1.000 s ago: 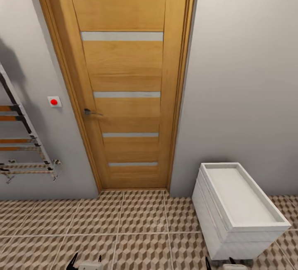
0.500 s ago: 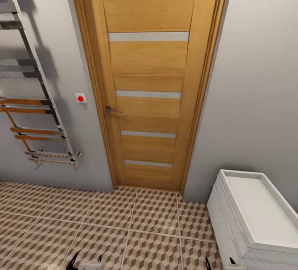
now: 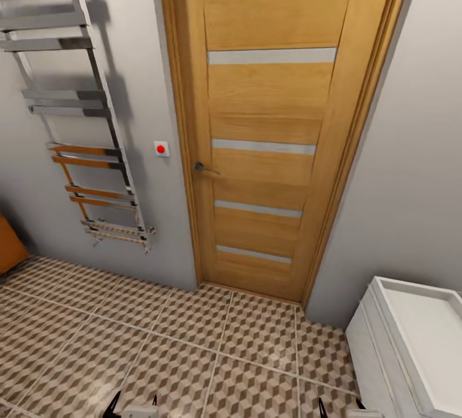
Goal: Take the four mousetraps from the cabinet in the bathroom and place them on the bathroom floor. Make sure all four end up on the same floor surface, and ensure that at least two of them are either under or directly next to the same bathroom sink.
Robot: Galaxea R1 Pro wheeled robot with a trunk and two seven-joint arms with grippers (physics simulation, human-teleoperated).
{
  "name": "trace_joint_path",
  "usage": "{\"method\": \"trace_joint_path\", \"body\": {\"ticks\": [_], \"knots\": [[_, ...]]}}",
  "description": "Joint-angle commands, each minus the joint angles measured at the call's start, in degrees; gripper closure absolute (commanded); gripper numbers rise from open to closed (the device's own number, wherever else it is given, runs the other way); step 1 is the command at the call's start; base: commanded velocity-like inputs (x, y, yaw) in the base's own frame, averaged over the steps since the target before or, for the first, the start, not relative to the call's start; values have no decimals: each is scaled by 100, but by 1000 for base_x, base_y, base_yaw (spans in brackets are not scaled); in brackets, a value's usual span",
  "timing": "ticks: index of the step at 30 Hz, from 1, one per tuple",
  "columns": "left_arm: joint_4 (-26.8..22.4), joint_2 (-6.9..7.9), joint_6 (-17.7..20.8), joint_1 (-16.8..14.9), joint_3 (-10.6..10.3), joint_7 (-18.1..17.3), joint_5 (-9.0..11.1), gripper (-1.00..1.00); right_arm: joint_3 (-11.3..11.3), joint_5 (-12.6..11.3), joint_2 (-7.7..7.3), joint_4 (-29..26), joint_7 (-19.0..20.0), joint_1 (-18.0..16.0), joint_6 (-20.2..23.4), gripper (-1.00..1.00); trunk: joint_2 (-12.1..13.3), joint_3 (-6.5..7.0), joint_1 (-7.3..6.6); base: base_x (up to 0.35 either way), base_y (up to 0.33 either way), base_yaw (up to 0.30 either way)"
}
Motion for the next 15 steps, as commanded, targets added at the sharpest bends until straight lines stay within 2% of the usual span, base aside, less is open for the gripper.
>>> {"method": "trace_joint_path", "body": {"ticks": [1,15], "knots": [[26,-6,-23,-13,-47,45,-2,-100,54,-25,-1,-1,-35,-3,-10,-100,-12,-12,4,0,0,289],[26,-6,-23,-13,-47,45,-2,-100,51,-25,-1,-1,-38,-3,-17,-100,-12,-12,4,0,0,289]]}}
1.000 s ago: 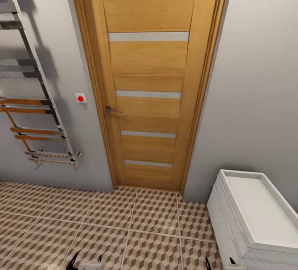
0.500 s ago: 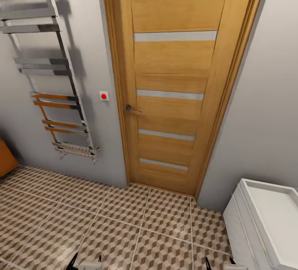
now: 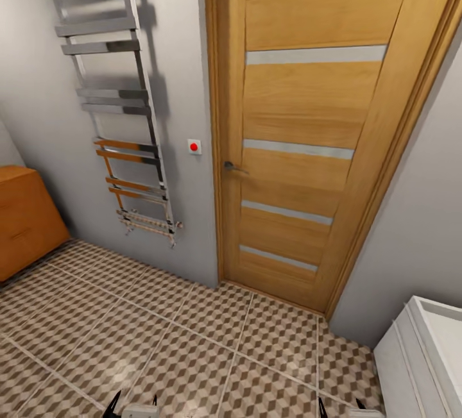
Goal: Take the four mousetraps from the cabinet in the bathroom and place them on the bathroom floor. Make sure all four end up on the same floor surface, and ensure that at least two of them are either under or directly next to the same bathroom sink.
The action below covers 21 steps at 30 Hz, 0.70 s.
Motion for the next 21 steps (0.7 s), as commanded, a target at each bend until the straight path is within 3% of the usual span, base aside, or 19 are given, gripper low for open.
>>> {"method": "trace_joint_path", "body": {"ticks": [1,21], "knots": [[26,-6,-23,-13,-47,45,-2,-100,53,-25,-1,-1,-30,-3,-11,-100,-12,-12,4,0,0,289],[26,-6,-23,-13,-47,45,-2,-100,53,-25,-1,-1,-29,-3,-11,-100,-12,-12,4,0,0,289]]}}
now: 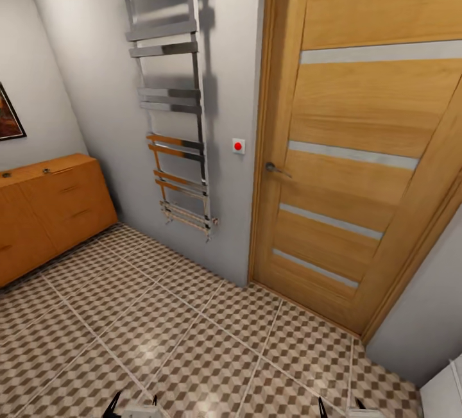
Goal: Take the four mousetraps from the cabinet in the bathroom and place them on the bathroom floor. Make sure all four end up on the same floor surface, and ensure that at least two of them are either under or directly next to the same bathroom sink.
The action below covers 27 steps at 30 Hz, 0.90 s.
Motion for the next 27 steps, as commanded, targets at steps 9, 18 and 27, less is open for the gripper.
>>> {"method": "trace_joint_path", "body": {"ticks": [9,18,27], "knots": [[26,-6,-23,-13,-47,46,-2,-100,53,-24,-1,-1,-34,-3,-11,-100,-12,-12,4,0,0,289],[26,-6,-23,-13,-47,46,-2,-100,53,-24,-1,-1,-33,-3,-11,-100,-12,-12,4,0,0,289],[26,-12,-23,-13,-47,46,-2,-100,53,-24,-1,-1,-38,-3,-10,-100,-12,-12,4,0,0,289]]}}
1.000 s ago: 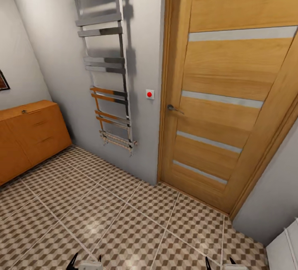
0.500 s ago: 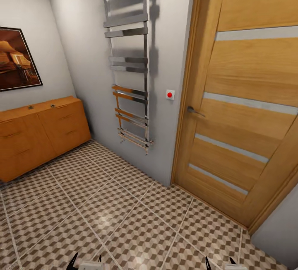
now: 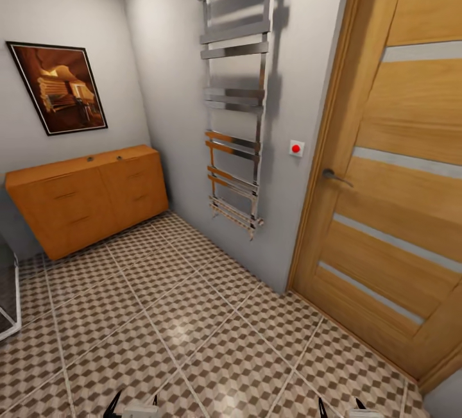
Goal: Take the four mousetraps from the cabinet in the bathroom and place them on the bathroom floor. Make sure all four end up on the same floor surface, and ensure that at least two of them are either under or directly next to the same bathroom sink.
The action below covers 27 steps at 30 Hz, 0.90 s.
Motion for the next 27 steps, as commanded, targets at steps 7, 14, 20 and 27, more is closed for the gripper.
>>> {"method": "trace_joint_path", "body": {"ticks": [7,14,20,27], "knots": [[26,-7,-23,-13,-47,46,-2,-100,55,-25,-1,-1,-35,-3,-12,-100,-12,-12,3,0,0,289],[26,-4,-23,-13,-47,46,-2,-100,53,-25,-1,-1,-35,-3,-9,-100,-12,-12,3,0,0,289],[26,-6,-21,-13,-47,46,-2,-100,53,-25,-1,-1,-35,-3,-8,-100,-12,-12,3,0,0,289],[26,-4,-20,-13,-47,46,-2,-100,53,-25,-1,-1,-35,-3,-4,-100,-12,-12,3,0,0,288]]}}
